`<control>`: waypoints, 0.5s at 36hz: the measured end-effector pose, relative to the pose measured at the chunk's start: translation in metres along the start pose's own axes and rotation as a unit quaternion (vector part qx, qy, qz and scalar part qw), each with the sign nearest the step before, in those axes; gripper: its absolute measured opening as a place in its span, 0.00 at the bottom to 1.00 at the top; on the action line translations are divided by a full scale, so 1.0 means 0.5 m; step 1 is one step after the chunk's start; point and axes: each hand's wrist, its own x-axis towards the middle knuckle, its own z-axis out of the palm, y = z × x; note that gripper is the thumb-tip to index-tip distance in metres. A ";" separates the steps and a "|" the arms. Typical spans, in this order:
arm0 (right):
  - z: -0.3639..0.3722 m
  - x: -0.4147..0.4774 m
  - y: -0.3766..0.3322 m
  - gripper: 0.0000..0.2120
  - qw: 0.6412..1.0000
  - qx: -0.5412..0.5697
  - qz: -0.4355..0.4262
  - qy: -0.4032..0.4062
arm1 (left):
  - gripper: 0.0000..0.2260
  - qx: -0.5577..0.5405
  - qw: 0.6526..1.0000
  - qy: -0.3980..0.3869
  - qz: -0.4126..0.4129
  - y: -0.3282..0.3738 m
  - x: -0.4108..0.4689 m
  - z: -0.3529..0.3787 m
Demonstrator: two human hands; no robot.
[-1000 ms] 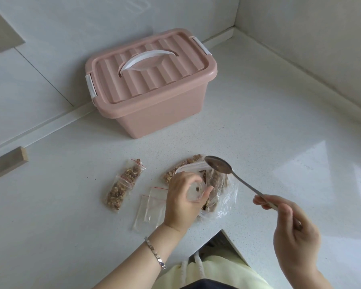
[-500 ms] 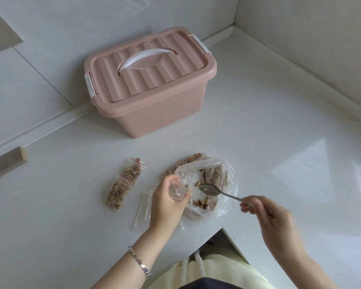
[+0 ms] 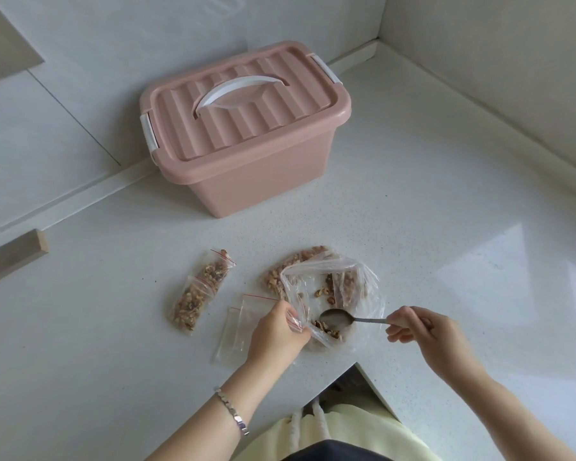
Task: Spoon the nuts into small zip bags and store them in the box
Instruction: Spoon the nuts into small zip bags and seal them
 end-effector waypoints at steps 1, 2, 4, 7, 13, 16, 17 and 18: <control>0.006 0.001 0.004 0.12 1.000 0.016 0.015 -0.003 | 0.11 -0.004 1.000 0.001 -0.007 0.003 0.000 0.001; 0.012 0.001 0.007 0.12 0.999 0.031 0.028 -0.007 | 0.10 -0.007 1.000 0.003 -0.011 0.005 0.000 0.003; 0.028 0.000 0.009 0.13 0.997 0.063 0.052 -0.018 | 0.10 -0.019 1.000 0.012 -0.015 0.008 -0.001 0.007; 0.048 -0.004 0.010 0.15 0.989 0.110 0.092 -0.032 | 0.09 -0.060 0.998 0.025 -0.022 0.013 0.001 0.012; 0.059 -0.016 0.020 0.17 0.952 0.231 0.202 -0.002 | 0.10 -0.076 0.995 0.054 -0.014 0.014 -0.004 0.011; 0.052 -0.023 0.027 0.18 0.934 0.276 0.228 0.015 | 0.10 -0.082 0.994 0.071 0.002 0.010 -0.008 0.007; 0.049 -0.025 0.027 0.19 0.932 0.283 0.228 0.019 | 0.10 -0.087 0.993 0.080 0.013 0.009 -0.010 0.005; 0.046 -0.028 0.028 0.19 0.931 0.287 0.225 0.026 | 0.11 -0.095 0.991 0.091 0.025 0.006 -0.012 0.004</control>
